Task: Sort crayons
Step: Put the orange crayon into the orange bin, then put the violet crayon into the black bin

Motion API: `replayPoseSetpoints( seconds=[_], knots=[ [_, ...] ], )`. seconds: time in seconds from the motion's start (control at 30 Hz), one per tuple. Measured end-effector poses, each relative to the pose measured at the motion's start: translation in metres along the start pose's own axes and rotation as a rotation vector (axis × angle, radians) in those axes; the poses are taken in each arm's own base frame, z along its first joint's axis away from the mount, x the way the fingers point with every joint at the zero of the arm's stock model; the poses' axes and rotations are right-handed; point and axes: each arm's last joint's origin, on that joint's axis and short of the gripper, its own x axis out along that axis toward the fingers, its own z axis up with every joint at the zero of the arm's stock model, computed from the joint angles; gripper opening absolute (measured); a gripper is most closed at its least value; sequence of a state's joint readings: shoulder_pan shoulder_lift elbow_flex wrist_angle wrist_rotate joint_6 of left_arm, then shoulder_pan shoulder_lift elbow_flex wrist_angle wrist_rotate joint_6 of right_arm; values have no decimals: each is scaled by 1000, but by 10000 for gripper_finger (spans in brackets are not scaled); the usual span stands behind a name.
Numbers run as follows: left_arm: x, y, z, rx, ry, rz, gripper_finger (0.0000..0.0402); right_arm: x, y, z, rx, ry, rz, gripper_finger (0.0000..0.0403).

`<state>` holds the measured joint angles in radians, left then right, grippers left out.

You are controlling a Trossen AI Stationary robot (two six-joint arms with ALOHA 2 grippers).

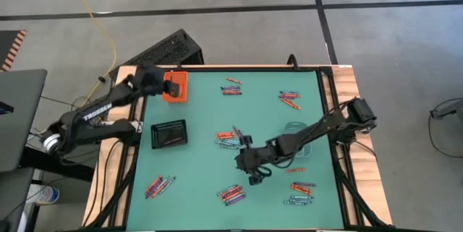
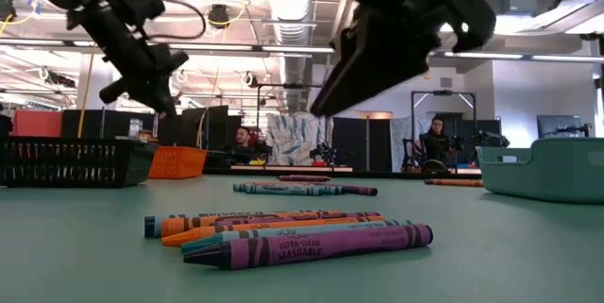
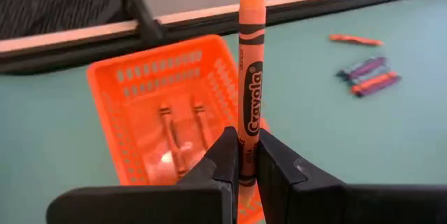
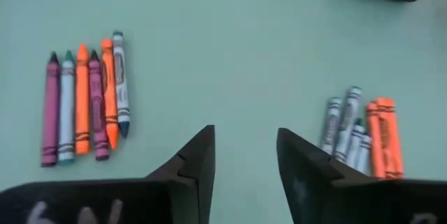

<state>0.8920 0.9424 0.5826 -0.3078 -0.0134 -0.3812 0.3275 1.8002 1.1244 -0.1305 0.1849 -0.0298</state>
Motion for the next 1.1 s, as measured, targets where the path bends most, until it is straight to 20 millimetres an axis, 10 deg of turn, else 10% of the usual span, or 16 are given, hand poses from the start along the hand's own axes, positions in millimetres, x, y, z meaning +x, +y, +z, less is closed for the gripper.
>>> replayPoseSetpoints(
  seconds=[0.6, 0.83, 1.1],
  knots=[
    [51, 4, 13, 8, 212, 164, 117, 4, 9, 2, -37, -43, 12, 127],
    [24, -11, 32, 96, 204, 126, 152, 2, 8, 1, -26, -25, 13, 127],
    [-23, -55, -14, 316, 229, -136, 143, -18, 17, -5, 135, 96, 58, 127]
  ],
)
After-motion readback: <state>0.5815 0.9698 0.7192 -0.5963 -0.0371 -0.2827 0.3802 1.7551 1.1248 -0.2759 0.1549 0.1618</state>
